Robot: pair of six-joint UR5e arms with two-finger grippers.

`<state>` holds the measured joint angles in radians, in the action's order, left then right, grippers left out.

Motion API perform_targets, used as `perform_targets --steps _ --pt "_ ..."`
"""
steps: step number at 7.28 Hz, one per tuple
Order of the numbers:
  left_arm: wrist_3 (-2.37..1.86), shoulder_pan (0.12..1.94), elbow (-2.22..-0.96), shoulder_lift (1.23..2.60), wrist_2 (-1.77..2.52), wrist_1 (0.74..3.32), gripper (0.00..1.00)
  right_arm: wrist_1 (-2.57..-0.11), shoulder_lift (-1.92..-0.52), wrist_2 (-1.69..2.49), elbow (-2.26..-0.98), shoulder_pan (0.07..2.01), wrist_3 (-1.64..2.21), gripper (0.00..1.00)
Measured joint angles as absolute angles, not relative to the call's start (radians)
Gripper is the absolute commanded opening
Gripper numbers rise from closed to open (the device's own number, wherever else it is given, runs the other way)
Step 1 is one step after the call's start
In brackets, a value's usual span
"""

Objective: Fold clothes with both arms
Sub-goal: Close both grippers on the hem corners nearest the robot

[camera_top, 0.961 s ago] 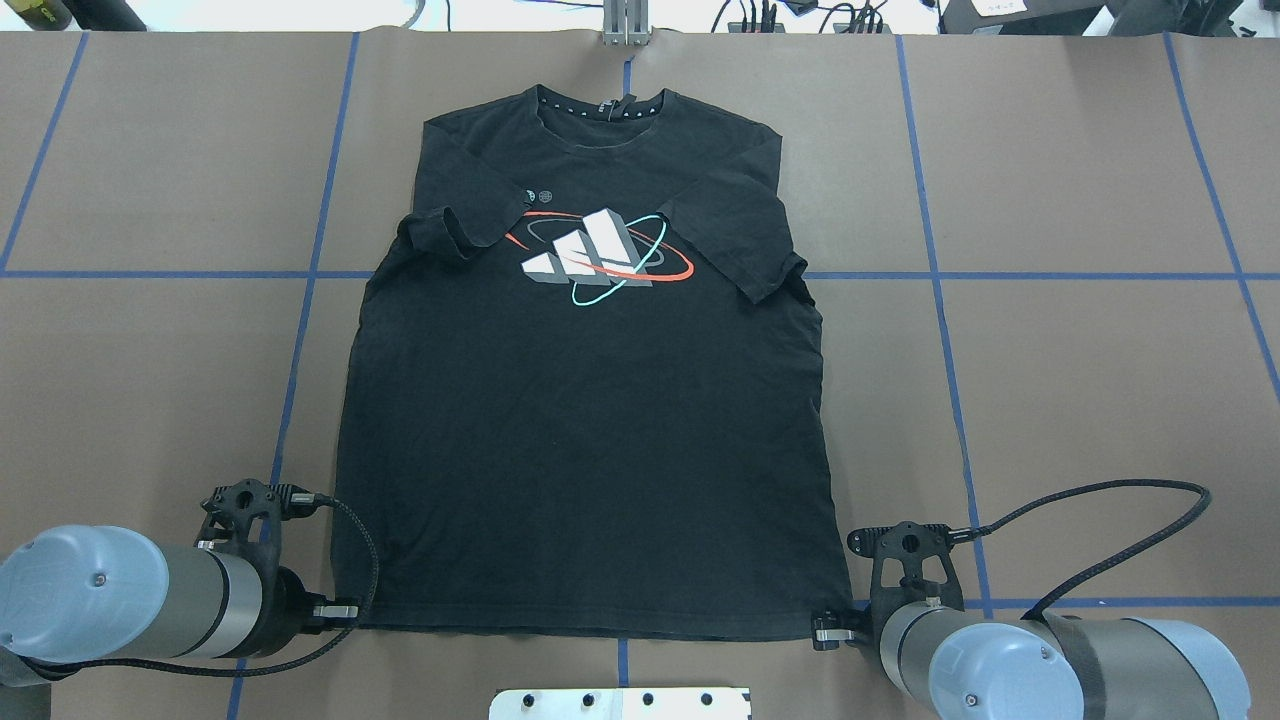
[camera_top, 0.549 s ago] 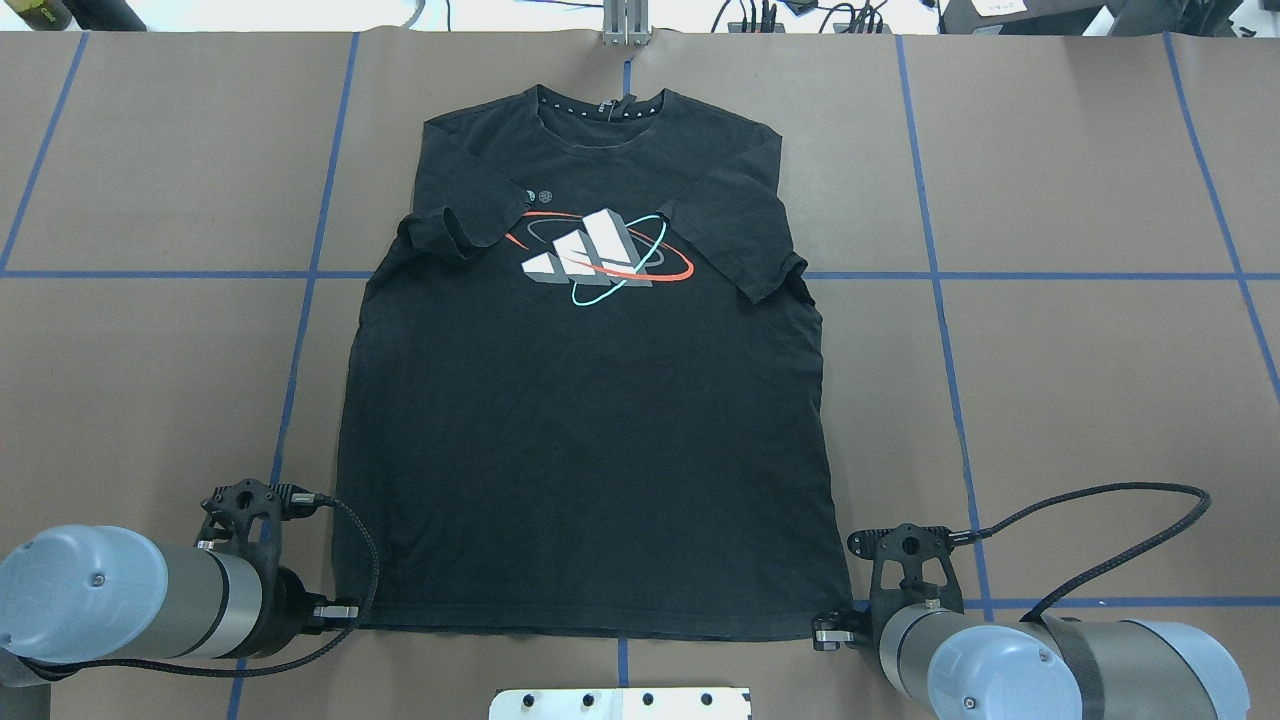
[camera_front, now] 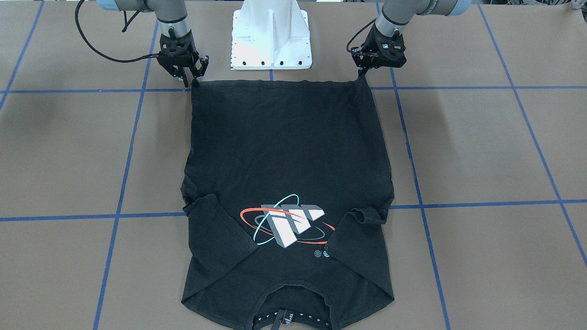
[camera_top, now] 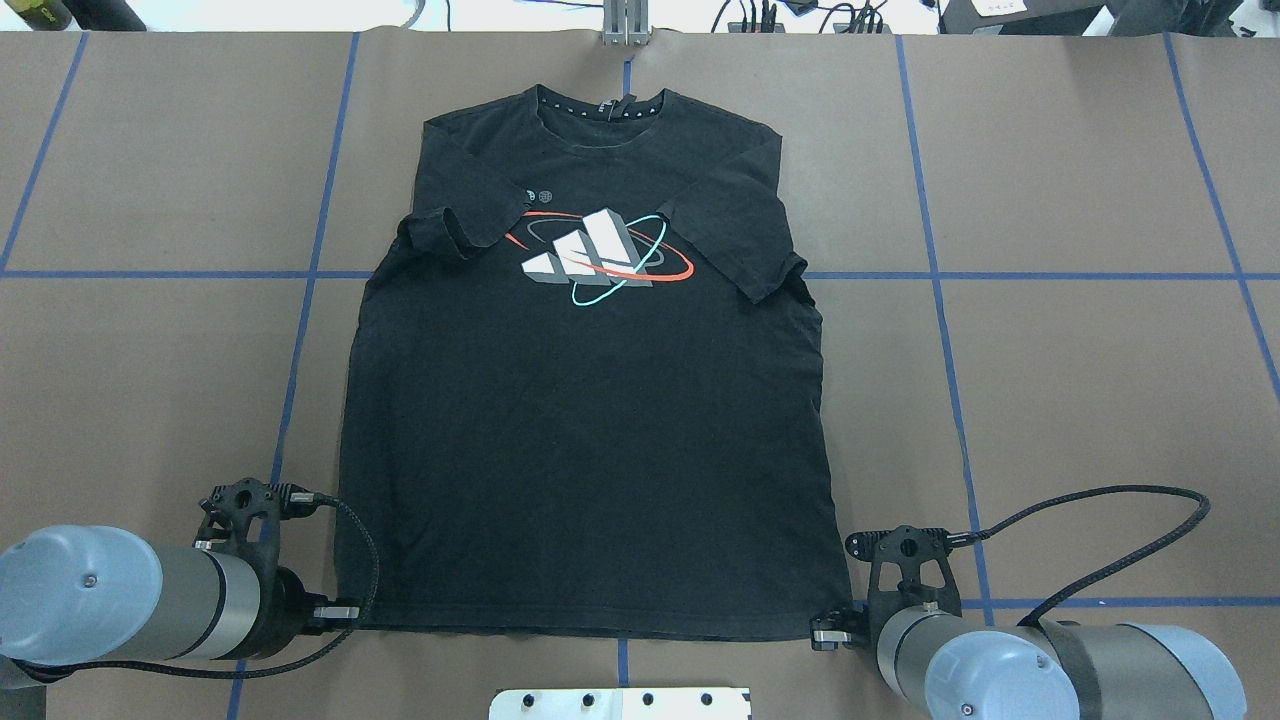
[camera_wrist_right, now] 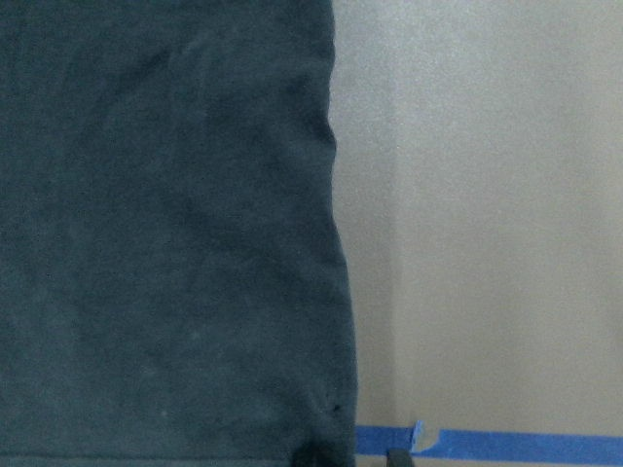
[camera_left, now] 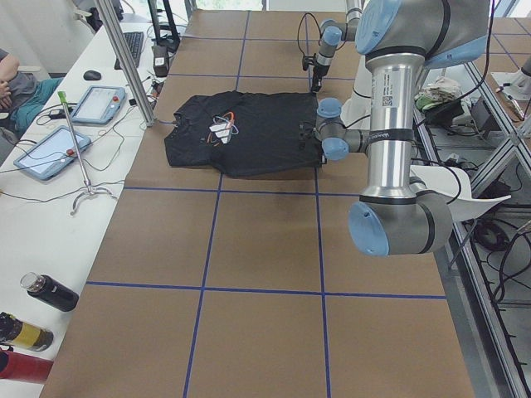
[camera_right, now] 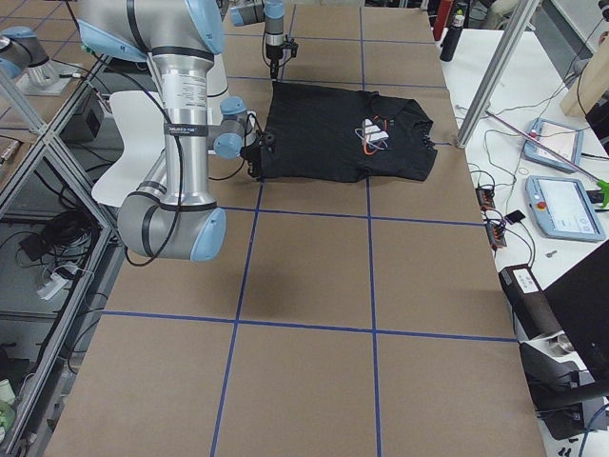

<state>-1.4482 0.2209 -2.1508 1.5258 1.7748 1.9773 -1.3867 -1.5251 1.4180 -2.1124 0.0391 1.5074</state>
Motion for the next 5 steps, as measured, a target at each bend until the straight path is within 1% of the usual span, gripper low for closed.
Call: perform_targets --steps 1,2,3,5 --pt "-1.448 0.221 -2.151 1.526 1.775 1.977 0.0 -1.387 -1.524 1.418 -2.112 0.036 1.51 0.29" --pt "-1.448 0.221 -2.152 1.525 1.775 1.977 0.0 -1.387 -1.524 1.417 -2.112 0.033 1.513 0.23" --pt "-1.448 0.221 -2.152 1.525 1.775 1.977 0.0 -1.387 -1.523 1.417 -2.112 0.031 1.515 0.0" --pt "-1.448 0.221 -2.156 1.525 1.775 1.977 0.0 -1.387 -1.524 1.41 -2.113 0.029 1.541 0.0"
